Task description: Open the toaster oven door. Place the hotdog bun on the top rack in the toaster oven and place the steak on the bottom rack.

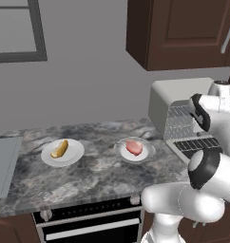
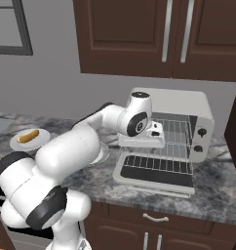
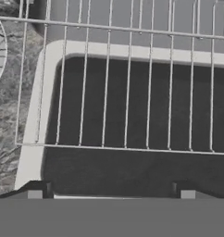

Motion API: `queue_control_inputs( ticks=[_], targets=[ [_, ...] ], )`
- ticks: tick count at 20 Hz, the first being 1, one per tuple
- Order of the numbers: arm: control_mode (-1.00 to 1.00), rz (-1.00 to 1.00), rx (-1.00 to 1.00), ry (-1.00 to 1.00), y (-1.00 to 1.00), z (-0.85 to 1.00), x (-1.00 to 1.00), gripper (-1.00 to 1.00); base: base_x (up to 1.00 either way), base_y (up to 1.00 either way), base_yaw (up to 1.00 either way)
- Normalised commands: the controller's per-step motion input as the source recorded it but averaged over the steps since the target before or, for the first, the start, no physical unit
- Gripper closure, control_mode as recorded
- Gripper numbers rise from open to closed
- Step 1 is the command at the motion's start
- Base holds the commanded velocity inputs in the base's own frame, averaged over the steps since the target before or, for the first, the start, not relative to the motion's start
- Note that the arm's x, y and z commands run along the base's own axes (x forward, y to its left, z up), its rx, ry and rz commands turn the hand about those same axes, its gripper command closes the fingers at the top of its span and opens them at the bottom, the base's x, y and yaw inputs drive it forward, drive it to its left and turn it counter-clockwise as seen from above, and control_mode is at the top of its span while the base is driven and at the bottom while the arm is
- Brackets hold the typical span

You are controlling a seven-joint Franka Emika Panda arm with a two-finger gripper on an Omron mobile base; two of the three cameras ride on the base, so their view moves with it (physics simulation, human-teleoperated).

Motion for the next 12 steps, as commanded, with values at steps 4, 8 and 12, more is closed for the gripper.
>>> queue_control_inputs(
  ticks=[4,8,12],
  targets=[
    [-1.0,-0.08,0.0,0.02,0.52,0.11,-0.07,-1.0,0.0,0.0,0.0],
    [-1.0,-0.07,0.0,0.02,0.49,0.09,-0.1,-1.0,0.0,0.0,0.0],
    [-1.0,-0.09,0.0,0.0,0.61,0.0,-0.11,-1.0,0.0,0.0,0.0]
  ],
)
